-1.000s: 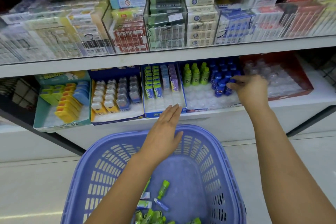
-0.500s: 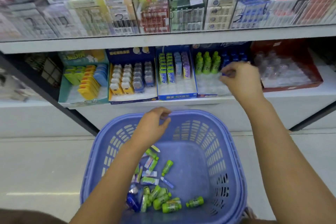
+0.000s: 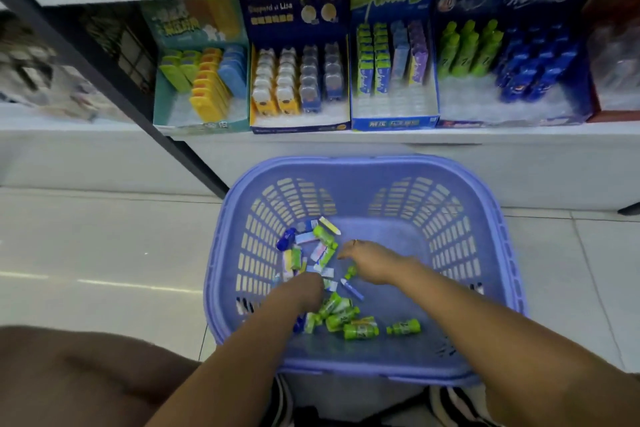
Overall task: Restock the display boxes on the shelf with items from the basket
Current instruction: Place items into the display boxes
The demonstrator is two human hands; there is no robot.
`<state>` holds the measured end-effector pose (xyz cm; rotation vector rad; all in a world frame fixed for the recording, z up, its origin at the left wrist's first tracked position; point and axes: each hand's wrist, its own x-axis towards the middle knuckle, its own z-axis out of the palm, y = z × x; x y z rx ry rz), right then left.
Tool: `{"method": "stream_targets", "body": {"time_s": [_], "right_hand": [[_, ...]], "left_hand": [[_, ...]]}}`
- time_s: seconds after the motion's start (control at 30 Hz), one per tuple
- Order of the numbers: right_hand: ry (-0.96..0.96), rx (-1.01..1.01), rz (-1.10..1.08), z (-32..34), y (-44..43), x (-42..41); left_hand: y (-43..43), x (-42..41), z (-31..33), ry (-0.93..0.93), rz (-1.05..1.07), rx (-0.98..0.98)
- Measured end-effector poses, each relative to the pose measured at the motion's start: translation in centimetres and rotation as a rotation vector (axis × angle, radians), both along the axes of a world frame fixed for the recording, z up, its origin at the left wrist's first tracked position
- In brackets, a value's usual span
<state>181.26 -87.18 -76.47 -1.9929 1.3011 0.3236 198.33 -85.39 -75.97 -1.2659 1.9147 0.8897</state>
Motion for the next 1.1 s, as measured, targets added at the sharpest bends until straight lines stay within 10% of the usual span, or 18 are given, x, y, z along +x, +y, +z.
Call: {"method": "stream_targets", "body": {"time_s": [0.5,0.63,0.9,1.1], "right_hand": [[0.082,0.079,-0.181,-4.8,0.2,-1.6],[-0.095,0.376,-0.338,-2.4,-1.8,-2.7],[-0.727,0.588,-0.598,6.2,-5.0,-4.6],[-0.942,0.371,-0.659,11.3,-5.4,-6.4]], "left_hand": [[0.5,-0.5,-3.5,-0.015,-0.074,-0.011],[-0.2,-0.8,-2.8,0.038,0.208,0.093],[-4.4,-3.3,3.3,0.715,1.285,0.333],[-6.1,-5.1,9.7,1.251,1.368,0.4]]}}
